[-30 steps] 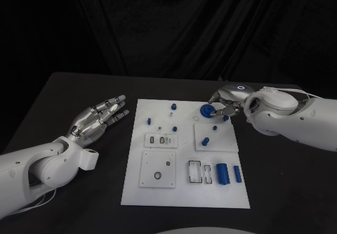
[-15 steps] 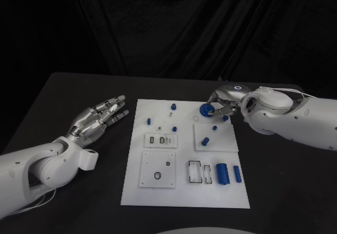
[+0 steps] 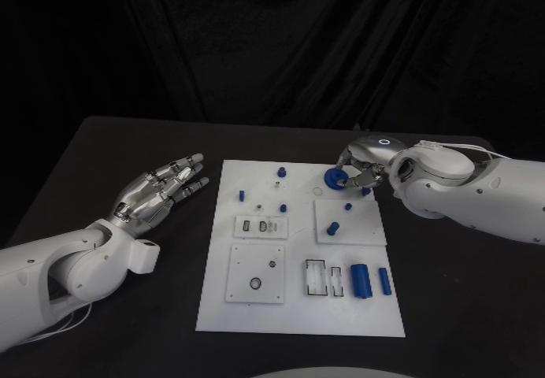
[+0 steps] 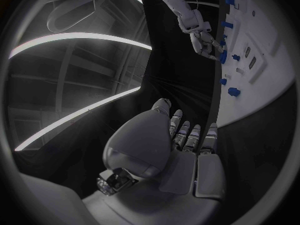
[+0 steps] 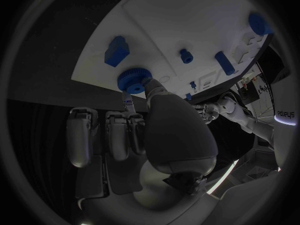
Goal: Assemble the parts on the task board
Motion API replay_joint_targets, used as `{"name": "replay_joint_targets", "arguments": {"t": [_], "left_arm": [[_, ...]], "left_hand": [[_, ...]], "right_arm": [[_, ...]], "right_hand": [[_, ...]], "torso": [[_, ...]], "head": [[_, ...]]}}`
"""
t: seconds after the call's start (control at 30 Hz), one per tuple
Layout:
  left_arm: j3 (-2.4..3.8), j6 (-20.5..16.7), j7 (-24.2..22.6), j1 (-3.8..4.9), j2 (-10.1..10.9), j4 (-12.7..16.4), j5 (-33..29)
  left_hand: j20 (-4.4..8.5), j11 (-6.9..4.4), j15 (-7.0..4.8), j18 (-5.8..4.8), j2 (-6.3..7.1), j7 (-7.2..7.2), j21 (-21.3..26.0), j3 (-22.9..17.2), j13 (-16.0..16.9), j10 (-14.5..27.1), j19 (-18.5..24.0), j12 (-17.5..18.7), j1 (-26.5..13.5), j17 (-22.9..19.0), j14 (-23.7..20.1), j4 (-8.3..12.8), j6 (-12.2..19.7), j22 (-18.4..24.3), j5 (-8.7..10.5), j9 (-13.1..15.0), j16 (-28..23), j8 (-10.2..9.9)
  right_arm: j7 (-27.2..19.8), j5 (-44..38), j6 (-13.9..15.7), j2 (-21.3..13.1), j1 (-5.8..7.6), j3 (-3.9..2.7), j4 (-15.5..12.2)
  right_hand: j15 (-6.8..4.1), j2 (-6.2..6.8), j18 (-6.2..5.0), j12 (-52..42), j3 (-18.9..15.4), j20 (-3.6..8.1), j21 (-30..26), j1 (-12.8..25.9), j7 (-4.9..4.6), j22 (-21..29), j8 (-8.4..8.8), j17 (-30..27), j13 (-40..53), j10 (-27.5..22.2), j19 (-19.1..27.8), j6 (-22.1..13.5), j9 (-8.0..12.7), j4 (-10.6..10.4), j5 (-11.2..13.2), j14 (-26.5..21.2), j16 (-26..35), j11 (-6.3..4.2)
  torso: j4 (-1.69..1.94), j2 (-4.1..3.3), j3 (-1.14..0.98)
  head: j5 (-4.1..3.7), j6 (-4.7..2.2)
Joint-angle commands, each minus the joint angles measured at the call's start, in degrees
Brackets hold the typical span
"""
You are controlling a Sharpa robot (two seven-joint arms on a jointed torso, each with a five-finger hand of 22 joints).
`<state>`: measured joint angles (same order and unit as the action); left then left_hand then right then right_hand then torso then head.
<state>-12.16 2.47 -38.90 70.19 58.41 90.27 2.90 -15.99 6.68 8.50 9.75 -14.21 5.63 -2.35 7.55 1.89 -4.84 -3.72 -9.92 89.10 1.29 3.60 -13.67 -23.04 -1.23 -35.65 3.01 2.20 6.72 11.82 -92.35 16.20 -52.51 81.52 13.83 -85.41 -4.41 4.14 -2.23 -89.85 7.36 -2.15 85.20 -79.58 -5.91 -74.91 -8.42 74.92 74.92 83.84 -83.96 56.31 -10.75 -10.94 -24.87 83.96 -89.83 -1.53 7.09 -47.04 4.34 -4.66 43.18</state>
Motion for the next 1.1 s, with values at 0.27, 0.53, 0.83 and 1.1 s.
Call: {"name": "replay_joint_targets", "arguments": {"t": [0.27, 0.53, 0.83, 1.1], "left_arm": [[0.04, 0.79, -3.28, 0.00, 0.14, 0.09, 0.06], [0.04, 0.70, -3.22, 0.00, 0.22, 0.14, 0.06], [0.04, 0.84, -3.16, 0.00, -0.11, 0.11, 0.06], [0.05, 0.99, -3.14, 0.00, -0.46, -0.06, 0.06]], "left_hand": [[-0.45, 0.37, 0.40, 0.60, -0.09, 0.35, -0.18, -0.33, 0.01, 0.06, -0.13, -0.27, 0.30, 0.04, 0.16, 0.06, 0.30, -0.08, -0.24, -0.05, 0.26, 0.03], [-0.46, 0.38, 0.42, 0.59, -0.09, 0.36, -0.19, -0.36, 0.02, 0.04, -0.15, -0.31, 0.30, 0.06, 0.20, 0.07, 0.24, -0.09, -0.24, -0.04, 0.29, 0.04], [-0.47, 0.41, 0.45, 0.59, -0.09, 0.36, -0.21, -0.41, 0.03, 0.02, -0.18, -0.38, 0.30, 0.08, 0.26, 0.08, 0.26, -0.10, -0.23, -0.04, 0.33, 0.04], [-0.49, 0.43, 0.61, 0.59, -0.07, 0.37, -0.21, -0.49, 0.03, 0.04, -0.19, -0.39, 0.27, 0.08, 0.28, 0.11, 0.26, -0.10, -0.21, -0.04, 0.35, 0.03]], "right_arm": [[-1.78, -0.17, 3.85, -1.35, -0.40, 0.32, -2.39], [-1.93, -0.17, 6.03, -1.65, 2.00, 0.30, -6.08], [-2.31, -0.17, 5.58, 2.43, 3.66, 0.29, -7.34], [-2.34, -0.17, 3.24, 7.04, 3.39, 0.29, -5.02]], "right_hand": [[-0.99, -0.28, 0.80, -0.15, 1.04, 0.91, 0.60, -1.39, 3.73, -11.97, -6.43, 15.08, 15.08, 6.16, -2.49, 4.92, -10.32, 1.75, -6.33, 6.04, -0.17, -0.97], [-1.03, -0.01, 1.03, -0.15, 1.25, 1.02, 1.25, -0.82, 3.59, -12.50, -7.40, 15.08, 15.08, 6.16, -3.09, 5.09, -11.92, 1.63, -6.86, 6.04, -0.17, -0.86], [-0.80, 0.15, 1.22, -0.15, 1.47, 0.90, 1.78, -0.12, 3.51, -12.92, -7.70, 15.08, 15.08, 6.16, -3.57, 4.86, -12.88, 1.21, -6.46, 6.04, -0.17, -0.52], [-0.52, 0.24, 1.23, -0.15, 1.72, 0.69, 1.81, 0.22, 3.30, -12.96, -7.57, 15.08, 15.08, 6.16, -3.62, 4.36, -13.41, 1.01, -5.40, 6.04, -0.17, -0.16]], "torso": [[0.01, 0.03, 0.03], [-0.01, 0.04, 0.05], [-0.02, 0.05, 0.09], [-0.03, 0.07, 0.11]], "head": [[0.49, -0.11], [0.65, -0.14], [0.69, 0.04], [0.67, 0.22]]}}
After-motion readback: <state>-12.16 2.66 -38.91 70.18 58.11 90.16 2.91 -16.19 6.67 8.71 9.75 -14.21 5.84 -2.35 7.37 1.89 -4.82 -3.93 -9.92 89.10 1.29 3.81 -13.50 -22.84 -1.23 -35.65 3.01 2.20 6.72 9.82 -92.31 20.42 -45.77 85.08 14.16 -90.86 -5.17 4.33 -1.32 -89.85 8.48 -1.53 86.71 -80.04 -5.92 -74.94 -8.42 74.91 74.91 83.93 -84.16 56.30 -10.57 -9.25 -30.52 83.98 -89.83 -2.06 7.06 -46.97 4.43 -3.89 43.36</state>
